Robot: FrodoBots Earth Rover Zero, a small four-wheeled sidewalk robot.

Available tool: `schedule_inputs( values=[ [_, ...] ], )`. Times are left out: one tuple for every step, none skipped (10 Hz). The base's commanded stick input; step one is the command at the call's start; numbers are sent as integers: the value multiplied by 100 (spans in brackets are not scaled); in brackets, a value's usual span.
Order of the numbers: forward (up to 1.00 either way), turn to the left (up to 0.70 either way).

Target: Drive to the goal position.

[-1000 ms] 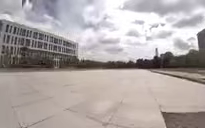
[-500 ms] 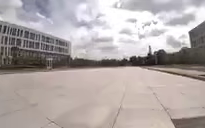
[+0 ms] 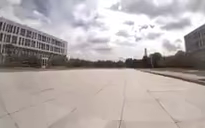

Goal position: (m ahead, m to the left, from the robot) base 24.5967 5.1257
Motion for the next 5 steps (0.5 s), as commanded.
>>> schedule_inputs(
  values=[
    [70,0],
    [70,6],
    [70,1],
    [70,-24],
    [70,-35]
  ],
)
